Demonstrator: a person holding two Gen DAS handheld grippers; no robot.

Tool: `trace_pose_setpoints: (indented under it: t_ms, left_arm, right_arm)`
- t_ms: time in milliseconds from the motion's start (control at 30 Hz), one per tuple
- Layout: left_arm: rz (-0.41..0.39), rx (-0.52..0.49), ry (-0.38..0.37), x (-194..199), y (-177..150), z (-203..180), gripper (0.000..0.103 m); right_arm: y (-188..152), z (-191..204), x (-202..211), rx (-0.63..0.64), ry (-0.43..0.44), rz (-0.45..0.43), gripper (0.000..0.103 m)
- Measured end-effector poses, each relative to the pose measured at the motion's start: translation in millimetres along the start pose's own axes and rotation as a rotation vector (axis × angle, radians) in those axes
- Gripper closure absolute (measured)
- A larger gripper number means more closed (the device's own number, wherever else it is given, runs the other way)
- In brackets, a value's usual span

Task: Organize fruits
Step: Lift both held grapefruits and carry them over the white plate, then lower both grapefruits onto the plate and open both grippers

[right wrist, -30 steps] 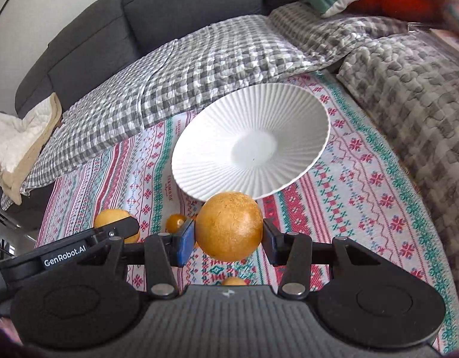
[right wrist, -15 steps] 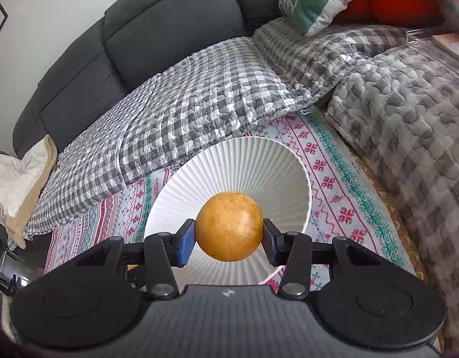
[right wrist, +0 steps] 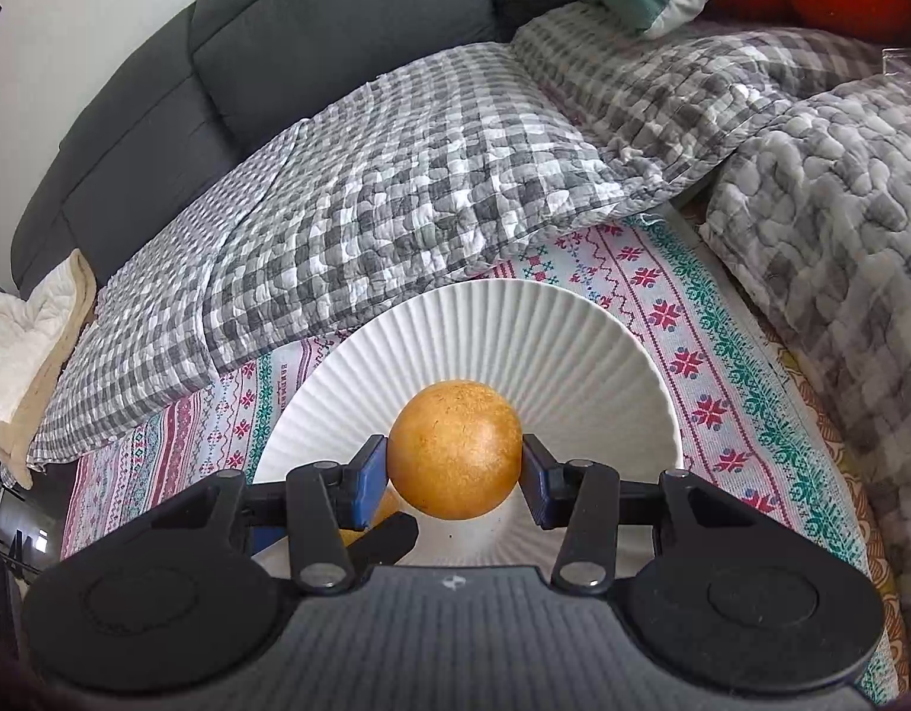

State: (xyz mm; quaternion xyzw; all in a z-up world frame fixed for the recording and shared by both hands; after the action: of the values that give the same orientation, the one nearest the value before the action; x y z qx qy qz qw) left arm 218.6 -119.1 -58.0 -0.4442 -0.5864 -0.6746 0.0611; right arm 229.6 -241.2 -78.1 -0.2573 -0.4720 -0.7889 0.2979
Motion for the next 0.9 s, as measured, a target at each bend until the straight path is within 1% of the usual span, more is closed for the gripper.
trace_pose_setpoints:
  t_ms: [300, 467, 500, 567, 633, 733, 900]
  left_arm:
    - [-0.007, -0.028, 0.007, -9, 4, -2, 0.061]
    - [-0.005, -0.049, 0.021, -7, 5, -4, 0.06]
    - [-0.004, -0.054, 0.021, -6, 5, -4, 0.058]
    - [-0.004, -0.056, 0.016, -3, 5, -4, 0.053]
    - [-0.009, -0.055, 0.016, 2, 5, -4, 0.044]
    - [-0.016, -0.05, 0.013, 11, 6, -5, 0.036]
    - [-0.026, -0.053, 0.01, 29, 4, -8, 0.027]
  right_arm:
    - [-2, -4, -9, -0.013, -0.023, 0.024, 0.06]
    - [-2, -8, -6, -0.019, -0.033, 0.02, 0.059]
    - [-1, -9, -4, -0.022, -0.026, 0.014, 0.059]
    - [1, -9, 3, -0.03, -0.015, -0.001, 0.053]
    - [3, -7, 10, -0.032, -0.007, -0.017, 0.045]
    - [4, -1, 20, -0.011, -0.007, -0.04, 0.036]
    - [2, 11, 40, 0.042, -0.006, -0.077, 0.025]
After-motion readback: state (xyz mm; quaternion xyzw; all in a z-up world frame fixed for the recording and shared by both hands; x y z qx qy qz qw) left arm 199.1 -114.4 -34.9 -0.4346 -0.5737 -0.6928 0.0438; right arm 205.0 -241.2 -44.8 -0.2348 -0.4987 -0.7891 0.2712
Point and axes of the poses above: each gripper's, at about its wrist camera, not at the fingertips, and x roughly against the way its jaws point, z to its left, y to its top, the point moved 6 cm from there along -x, roughly the way its jaws point, and after that the axes turned 7 degrees about -y, right-handed, at the moved point
